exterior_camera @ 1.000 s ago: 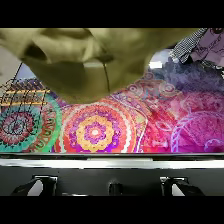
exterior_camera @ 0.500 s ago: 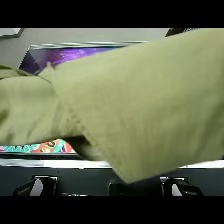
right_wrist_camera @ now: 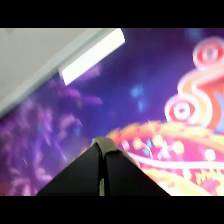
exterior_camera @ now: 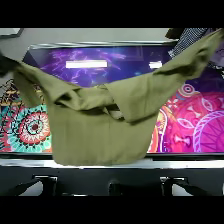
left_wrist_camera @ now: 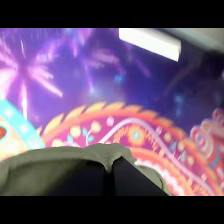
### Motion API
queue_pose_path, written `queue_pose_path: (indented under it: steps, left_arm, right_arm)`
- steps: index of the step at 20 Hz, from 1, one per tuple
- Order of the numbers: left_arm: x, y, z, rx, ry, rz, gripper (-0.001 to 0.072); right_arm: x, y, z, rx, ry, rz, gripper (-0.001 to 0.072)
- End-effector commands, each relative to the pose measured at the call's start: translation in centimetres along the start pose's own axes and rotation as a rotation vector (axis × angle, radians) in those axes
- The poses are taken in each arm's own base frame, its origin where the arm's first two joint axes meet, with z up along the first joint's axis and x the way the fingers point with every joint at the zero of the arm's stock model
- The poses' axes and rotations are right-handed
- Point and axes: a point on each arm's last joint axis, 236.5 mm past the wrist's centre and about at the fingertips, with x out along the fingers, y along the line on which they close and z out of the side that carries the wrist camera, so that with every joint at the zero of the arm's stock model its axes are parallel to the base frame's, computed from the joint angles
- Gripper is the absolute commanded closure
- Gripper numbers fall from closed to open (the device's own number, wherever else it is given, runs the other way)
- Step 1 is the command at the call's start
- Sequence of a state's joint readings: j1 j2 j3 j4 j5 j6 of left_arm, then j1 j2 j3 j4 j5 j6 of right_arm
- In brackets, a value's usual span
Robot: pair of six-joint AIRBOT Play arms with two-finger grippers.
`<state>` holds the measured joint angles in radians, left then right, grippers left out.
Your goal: Fold the clothes and pants, and hang the long-sleeved shirts on hangers.
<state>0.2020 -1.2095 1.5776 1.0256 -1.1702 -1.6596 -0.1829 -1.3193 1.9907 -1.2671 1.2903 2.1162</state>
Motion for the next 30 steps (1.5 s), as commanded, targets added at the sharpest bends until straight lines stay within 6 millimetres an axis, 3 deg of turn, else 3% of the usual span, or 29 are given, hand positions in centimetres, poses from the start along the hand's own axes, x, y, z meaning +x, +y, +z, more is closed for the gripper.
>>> queue_pose_path:
  steps: [1,3,5,6,7,8,9,10,11,12,14,16,19,21,24,26,30]
  left_arm:
    - [14.3,4.0,-7.6,-0.042,0.302,0.051,0.0688]
    - [19.3,5.9,-11.8,-0.069,0.420,0.077,0.0689]
    - [21.9,7.1,-14.8,-0.091,0.503,0.092,0.0683]
    - [22.4,7.2,-15.4,-0.105,0.519,0.088,0.0632]
    - [22.5,7.4,-15.5,-0.116,0.520,0.089,0.0461]
    - [22.2,7.4,-15.0,-0.125,0.511,0.090,0.0271]
    - [21.5,7.5,-14.1,-0.125,0.504,0.089,0.0107]
    - [20.3,7.7,-12.9,-0.128,0.496,0.087,0.0023]
    - [18.9,8.0,-11.5,-0.129,0.479,0.086,0.0019]
    - [17.1,8.5,-10.0,-0.125,0.453,0.091,0.0019]
    - [13.0,11.3,-8.0,-0.101,0.413,0.181,0.0018]
    - [9.3,14.4,-8.0,-0.085,0.382,0.248,0.0018]
    - [7.2,17.0,-13.2,-0.157,0.404,0.248,0.0018]
    - [7.5,16.9,-17.9,-0.206,0.458,0.206,0.0019]
    - [8.3,16.7,-23.5,-0.276,0.557,0.188,0.0019]
    - [8.7,16.5,-25.2,-0.273,0.586,0.190,0.0019]
    - [9.3,15.6,-26.3,-0.245,0.617,0.180,0.0019]
  right_arm:
    - [14.6,-7.4,-7.7,0.105,0.385,-0.121,0.0686]
    - [20.5,-11.1,-11.7,0.141,0.527,-0.150,0.0686]
    - [24.2,-13.6,-14.5,0.137,0.610,-0.152,0.0677]
    - [25.0,-14.4,-15.4,0.122,0.636,-0.152,0.0627]
    - [25.2,-14.6,-15.6,0.089,0.643,-0.145,0.0620]
    - [24.9,-14.4,-15.2,0.044,0.638,-0.127,0.0567]
    - [24.1,-14.2,-14.6,-0.002,0.634,-0.110,0.0386]
    - [22.7,-14.0,-13.8,-0.062,0.634,-0.091,0.0265]
    - [21.0,-14.1,-12.9,-0.123,0.636,-0.082,0.0210]
    - [18.8,-14.6,-12.0,-0.192,0.648,-0.082,0.0202]
    - [14.1,-17.6,-10.6,-0.284,0.691,-0.160,0.0202]
    - [11.4,-19.2,-10.2,-0.199,0.677,-0.151,0.0205]
    - [10.1,-21.1,-15.6,-0.099,0.758,-0.117,0.0202]
    - [10.3,-21.4,-21.6,-0.037,0.853,-0.073,0.0104]
    - [10.8,-22.4,-30.2,-0.024,0.985,-0.071,0.0103]
    - [11.4,-22.9,-33.9,-0.034,1.015,-0.096,0.0105]
    - [12.9,-22.8,-37.4,-0.029,1.003,-0.110,0.0139]
